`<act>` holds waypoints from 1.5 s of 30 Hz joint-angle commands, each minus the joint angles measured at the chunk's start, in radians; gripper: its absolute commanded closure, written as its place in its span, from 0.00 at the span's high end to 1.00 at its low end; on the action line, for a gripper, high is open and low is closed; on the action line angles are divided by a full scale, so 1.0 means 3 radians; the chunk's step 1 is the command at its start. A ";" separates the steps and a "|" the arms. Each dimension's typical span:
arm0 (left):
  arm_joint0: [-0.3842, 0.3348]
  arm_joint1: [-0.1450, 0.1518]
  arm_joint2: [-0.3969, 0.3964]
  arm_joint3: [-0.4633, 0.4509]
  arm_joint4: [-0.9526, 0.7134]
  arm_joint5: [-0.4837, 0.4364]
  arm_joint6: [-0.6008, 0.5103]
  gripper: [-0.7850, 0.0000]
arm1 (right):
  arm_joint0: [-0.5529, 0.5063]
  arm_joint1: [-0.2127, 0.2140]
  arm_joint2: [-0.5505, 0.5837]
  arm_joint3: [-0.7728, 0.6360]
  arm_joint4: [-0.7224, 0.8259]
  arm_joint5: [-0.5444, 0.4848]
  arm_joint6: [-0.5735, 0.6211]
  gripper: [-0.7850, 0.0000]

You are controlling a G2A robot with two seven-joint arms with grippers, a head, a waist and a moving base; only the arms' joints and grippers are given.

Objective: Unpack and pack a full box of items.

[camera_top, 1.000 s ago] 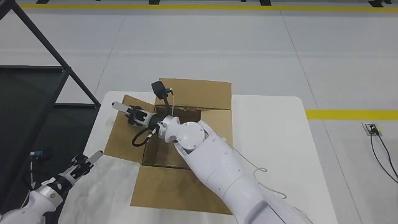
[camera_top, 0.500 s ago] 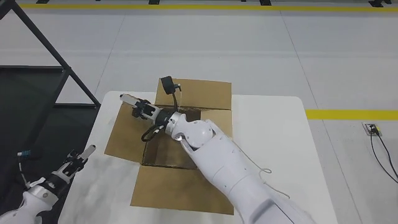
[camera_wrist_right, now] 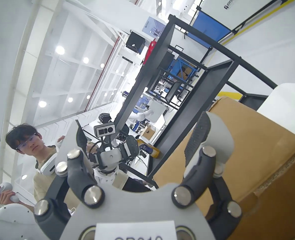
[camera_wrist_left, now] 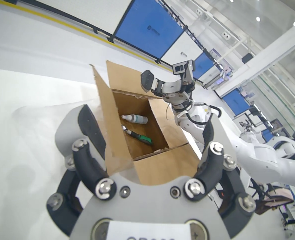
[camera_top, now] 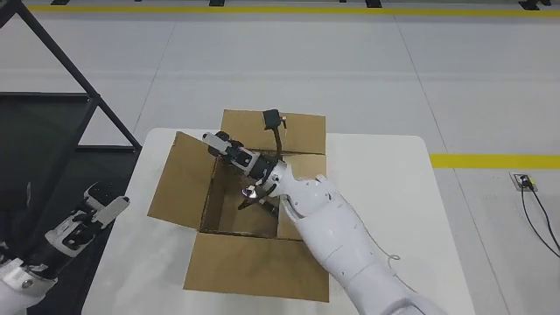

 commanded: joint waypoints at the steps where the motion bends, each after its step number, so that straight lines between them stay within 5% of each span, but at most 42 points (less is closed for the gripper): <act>1: -0.0099 0.0013 0.0103 -0.0075 0.0105 0.0064 -0.0066 1.00 | -0.0329 0.0103 0.0170 -0.0536 -0.0162 0.0099 -0.0001 1.00; 6: -0.0519 0.0041 0.0589 -0.0029 0.0214 0.0317 -0.0258 1.00 | -0.1381 0.0312 0.0599 -0.2226 -0.0508 0.0670 0.0175 1.00; 12: -0.1056 0.0055 0.1165 0.0217 0.0083 0.0632 -0.0662 1.00 | -0.1999 0.0413 0.0866 -0.3198 -0.0651 0.1124 0.0224 1.00; 14: -0.1238 0.0068 0.1347 0.0287 0.0143 0.0795 -0.0983 1.00 | -0.2069 0.0426 0.0904 -0.3296 -0.0671 0.1291 0.0223 1.00; 24: -0.1232 0.0067 0.1351 0.0292 0.0136 0.0799 -0.0970 1.00 | -0.2076 0.0427 0.0902 -0.3292 -0.0661 0.1297 0.0214 1.00; 28: -0.1363 0.0049 0.1543 0.0426 -0.0156 0.0899 -0.0994 1.00 | -0.2122 0.0456 0.1006 -0.3316 -0.0394 0.1197 0.0217 1.00; 36: -0.2307 -0.0076 0.2539 0.1084 -0.0323 0.1195 -0.1136 1.00 | -0.2590 0.0591 0.1472 -0.3767 0.0034 0.0909 0.0691 1.00; 45: -0.3284 -0.0396 0.3677 0.2143 -0.0492 0.1366 -0.1081 1.00 | -0.3060 0.0702 0.1824 -0.3949 0.0292 0.0799 0.0810 1.00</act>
